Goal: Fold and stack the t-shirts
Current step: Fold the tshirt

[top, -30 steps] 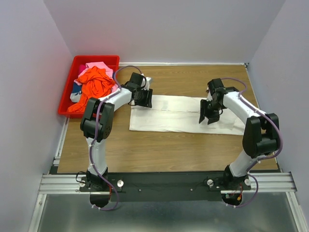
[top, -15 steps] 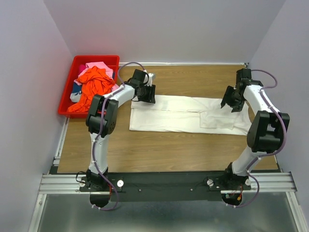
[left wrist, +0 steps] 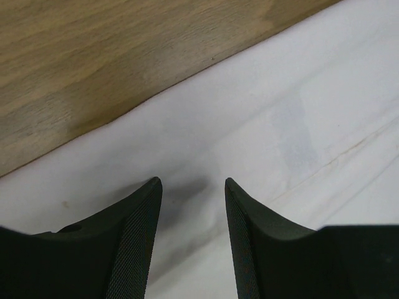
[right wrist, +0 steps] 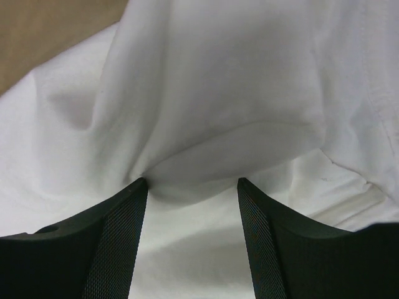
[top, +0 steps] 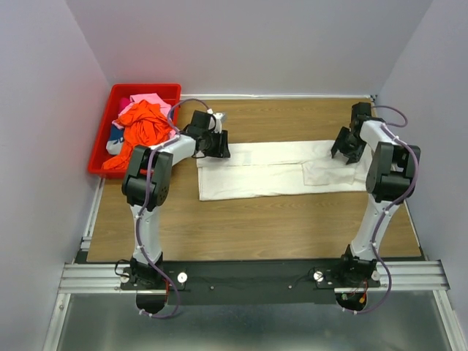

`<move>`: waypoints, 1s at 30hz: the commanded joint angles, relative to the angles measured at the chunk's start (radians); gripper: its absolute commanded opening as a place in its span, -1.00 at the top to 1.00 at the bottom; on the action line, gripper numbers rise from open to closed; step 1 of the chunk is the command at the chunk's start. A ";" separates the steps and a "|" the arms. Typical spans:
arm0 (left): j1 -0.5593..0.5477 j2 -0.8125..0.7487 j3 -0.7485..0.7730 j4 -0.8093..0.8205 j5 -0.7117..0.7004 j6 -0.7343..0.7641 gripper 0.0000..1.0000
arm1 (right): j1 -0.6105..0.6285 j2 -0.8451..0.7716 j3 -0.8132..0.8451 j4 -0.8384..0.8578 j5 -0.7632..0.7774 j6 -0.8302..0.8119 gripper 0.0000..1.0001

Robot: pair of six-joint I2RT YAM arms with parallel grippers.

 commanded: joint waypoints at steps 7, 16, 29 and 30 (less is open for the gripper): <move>0.027 -0.133 -0.301 -0.078 -0.109 -0.050 -0.09 | -0.003 0.338 0.388 0.068 -0.101 0.028 -0.34; 0.027 -0.298 -0.328 -0.122 -0.069 -0.040 -0.09 | 0.037 0.345 0.583 0.070 -0.181 0.005 -0.37; 0.001 -0.191 -0.084 -0.158 0.002 0.005 -0.09 | 0.028 0.034 0.293 0.077 -0.069 0.000 -0.42; -0.005 -0.187 -0.080 -0.153 0.003 0.008 -0.09 | 0.025 0.014 0.244 0.087 -0.071 0.002 -0.42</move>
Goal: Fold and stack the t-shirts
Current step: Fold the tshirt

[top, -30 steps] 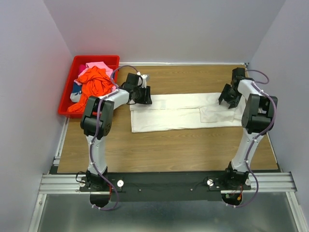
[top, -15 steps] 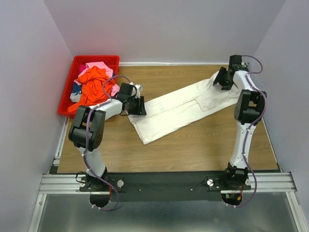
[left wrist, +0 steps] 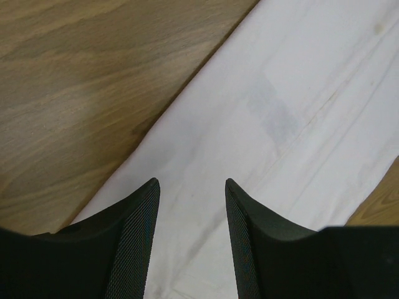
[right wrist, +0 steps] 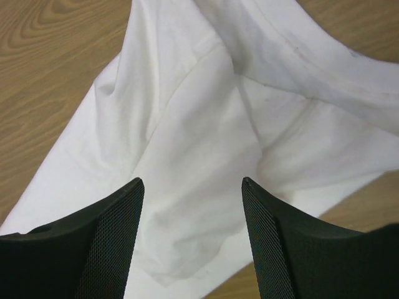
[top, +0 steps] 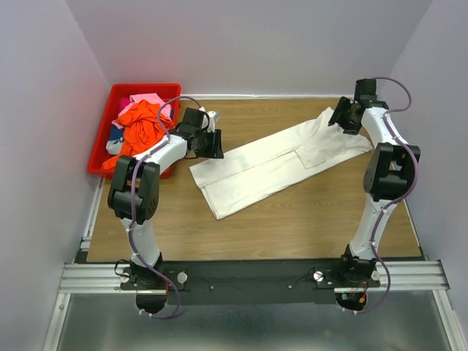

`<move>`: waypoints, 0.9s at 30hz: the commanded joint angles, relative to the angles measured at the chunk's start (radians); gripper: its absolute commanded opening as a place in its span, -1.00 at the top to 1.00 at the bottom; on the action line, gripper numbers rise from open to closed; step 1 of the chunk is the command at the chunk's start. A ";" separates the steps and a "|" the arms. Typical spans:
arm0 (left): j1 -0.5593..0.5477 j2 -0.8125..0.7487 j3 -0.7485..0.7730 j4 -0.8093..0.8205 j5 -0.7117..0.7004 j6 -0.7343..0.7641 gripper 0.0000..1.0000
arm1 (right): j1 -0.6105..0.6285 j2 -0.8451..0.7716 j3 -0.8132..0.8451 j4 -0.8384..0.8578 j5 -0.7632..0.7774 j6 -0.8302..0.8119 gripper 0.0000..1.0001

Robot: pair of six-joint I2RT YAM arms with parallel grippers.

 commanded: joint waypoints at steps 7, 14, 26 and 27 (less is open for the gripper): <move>-0.041 0.083 0.020 0.017 0.049 0.027 -0.08 | -0.011 -0.154 -0.247 0.084 -0.077 -0.032 -0.29; -0.048 0.127 -0.023 0.038 0.027 0.029 -0.08 | -0.010 -0.041 -0.227 0.124 -0.195 -0.014 -0.24; -0.080 0.012 -0.257 0.006 -0.014 -0.048 -0.08 | 0.029 0.208 -0.063 0.122 -0.184 0.007 -0.24; -0.090 0.003 -0.276 0.006 -0.005 -0.054 -0.08 | 0.036 0.222 -0.049 0.121 -0.186 0.009 -0.24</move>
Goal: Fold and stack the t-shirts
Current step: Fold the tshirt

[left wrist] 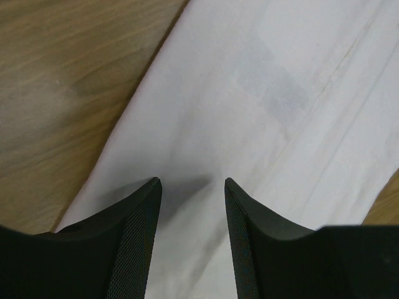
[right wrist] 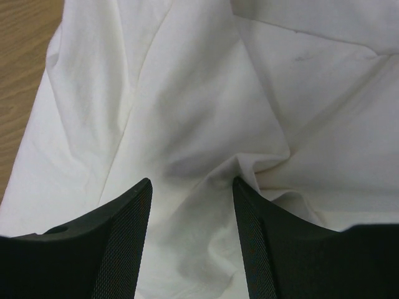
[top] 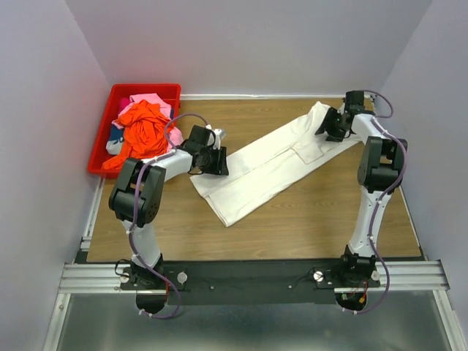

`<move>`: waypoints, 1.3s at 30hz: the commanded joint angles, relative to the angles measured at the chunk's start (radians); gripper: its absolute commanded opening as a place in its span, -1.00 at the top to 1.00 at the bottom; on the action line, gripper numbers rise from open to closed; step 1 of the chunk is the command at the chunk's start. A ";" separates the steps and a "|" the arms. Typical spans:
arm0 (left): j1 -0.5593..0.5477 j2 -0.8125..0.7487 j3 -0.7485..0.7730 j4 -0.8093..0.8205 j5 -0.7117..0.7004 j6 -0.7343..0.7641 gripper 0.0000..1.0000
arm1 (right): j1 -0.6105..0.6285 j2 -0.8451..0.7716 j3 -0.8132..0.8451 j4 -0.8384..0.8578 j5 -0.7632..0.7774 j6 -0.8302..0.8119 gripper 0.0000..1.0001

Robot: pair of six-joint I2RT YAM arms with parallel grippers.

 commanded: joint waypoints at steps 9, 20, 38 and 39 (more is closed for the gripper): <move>-0.162 -0.094 -0.280 -0.039 0.106 -0.115 -0.08 | 0.171 0.270 0.235 -0.045 0.014 0.052 -0.29; -0.288 -0.088 -0.308 0.039 0.315 -0.133 -0.08 | 0.311 0.432 0.485 -0.056 -0.030 0.147 -0.32; -0.302 -0.381 -0.203 -0.216 -0.063 -0.164 -0.08 | 0.337 0.113 0.434 -0.055 -0.072 0.011 -0.51; -0.302 -0.398 -0.208 -0.228 -0.079 -0.165 -0.08 | 0.337 0.079 0.409 -0.053 -0.075 0.006 -0.51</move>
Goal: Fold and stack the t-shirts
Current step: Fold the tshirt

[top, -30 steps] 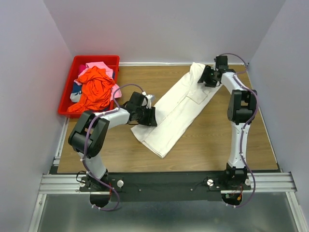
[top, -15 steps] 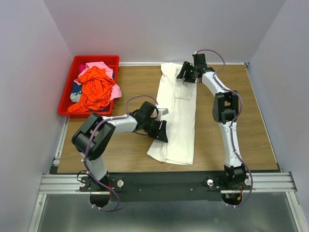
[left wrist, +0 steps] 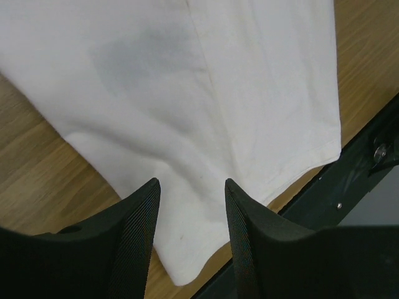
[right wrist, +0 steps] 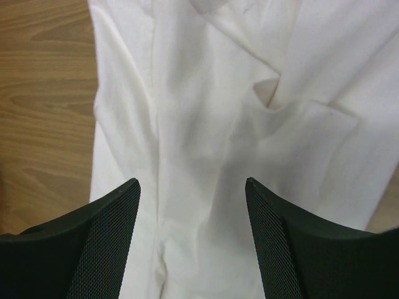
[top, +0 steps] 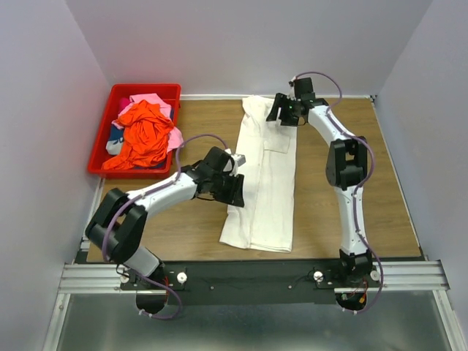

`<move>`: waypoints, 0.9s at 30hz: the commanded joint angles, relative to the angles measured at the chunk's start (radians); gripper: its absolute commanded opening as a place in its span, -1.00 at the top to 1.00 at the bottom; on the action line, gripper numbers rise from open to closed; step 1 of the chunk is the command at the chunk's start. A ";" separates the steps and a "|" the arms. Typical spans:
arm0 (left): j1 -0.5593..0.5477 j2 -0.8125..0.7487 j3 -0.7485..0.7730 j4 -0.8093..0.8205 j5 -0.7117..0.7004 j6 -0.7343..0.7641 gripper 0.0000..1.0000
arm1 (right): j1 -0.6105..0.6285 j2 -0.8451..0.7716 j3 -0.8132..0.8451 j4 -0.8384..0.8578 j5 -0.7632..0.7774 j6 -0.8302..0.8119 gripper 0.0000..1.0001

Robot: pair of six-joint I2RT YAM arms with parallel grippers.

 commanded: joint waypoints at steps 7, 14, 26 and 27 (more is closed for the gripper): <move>-0.004 -0.190 -0.086 -0.125 -0.177 -0.039 -0.08 | 0.032 -0.547 -0.475 -0.047 0.014 -0.050 -0.51; -0.007 -0.281 -0.188 -0.108 -0.117 -0.074 -0.07 | 0.138 -0.922 -1.012 -0.115 0.048 0.088 -0.50; -0.041 -0.376 -0.331 -0.062 -0.106 -0.183 -0.03 | 0.373 -1.282 -1.498 -0.240 0.077 0.365 -0.37; -0.052 -0.375 -0.340 -0.059 -0.109 -0.191 -0.03 | 0.384 -1.314 -1.514 -0.241 0.078 0.398 -0.35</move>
